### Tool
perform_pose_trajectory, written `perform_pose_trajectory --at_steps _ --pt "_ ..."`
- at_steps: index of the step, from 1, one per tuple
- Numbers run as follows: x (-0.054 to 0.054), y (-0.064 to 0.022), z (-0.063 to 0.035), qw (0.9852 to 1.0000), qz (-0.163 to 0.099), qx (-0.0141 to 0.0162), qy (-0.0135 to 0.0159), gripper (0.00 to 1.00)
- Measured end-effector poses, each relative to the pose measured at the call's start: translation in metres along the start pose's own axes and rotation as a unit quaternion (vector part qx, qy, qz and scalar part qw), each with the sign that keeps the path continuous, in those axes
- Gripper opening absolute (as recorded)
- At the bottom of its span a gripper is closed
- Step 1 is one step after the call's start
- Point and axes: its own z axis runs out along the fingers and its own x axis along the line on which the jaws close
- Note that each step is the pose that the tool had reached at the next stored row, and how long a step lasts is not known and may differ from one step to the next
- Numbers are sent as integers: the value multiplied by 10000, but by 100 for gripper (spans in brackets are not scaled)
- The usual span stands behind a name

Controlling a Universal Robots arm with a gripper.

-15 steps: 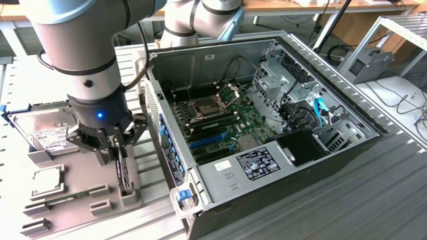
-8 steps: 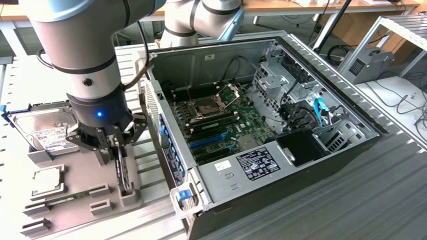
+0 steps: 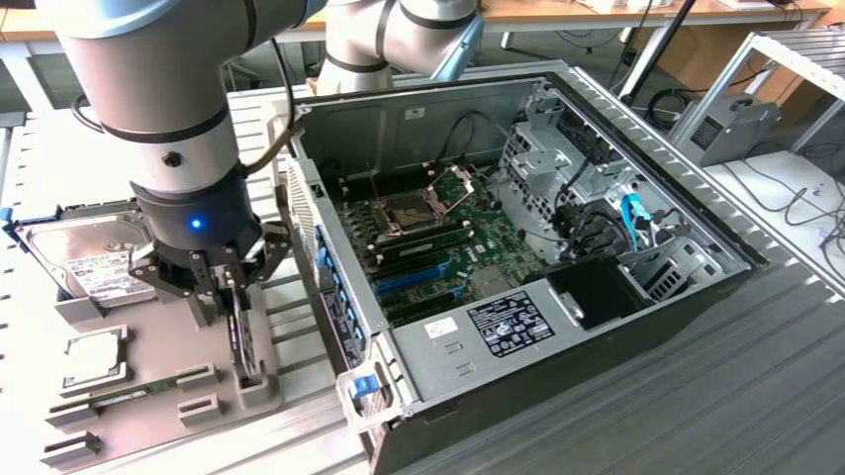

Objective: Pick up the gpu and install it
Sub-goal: 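Pick up the gpu and move the gpu toward the slot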

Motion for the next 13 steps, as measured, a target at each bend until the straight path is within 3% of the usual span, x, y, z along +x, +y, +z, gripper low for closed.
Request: perform_pose_trajectory --at_steps 13 --pt "-1 -3 -50 10000 0 0 0 26"
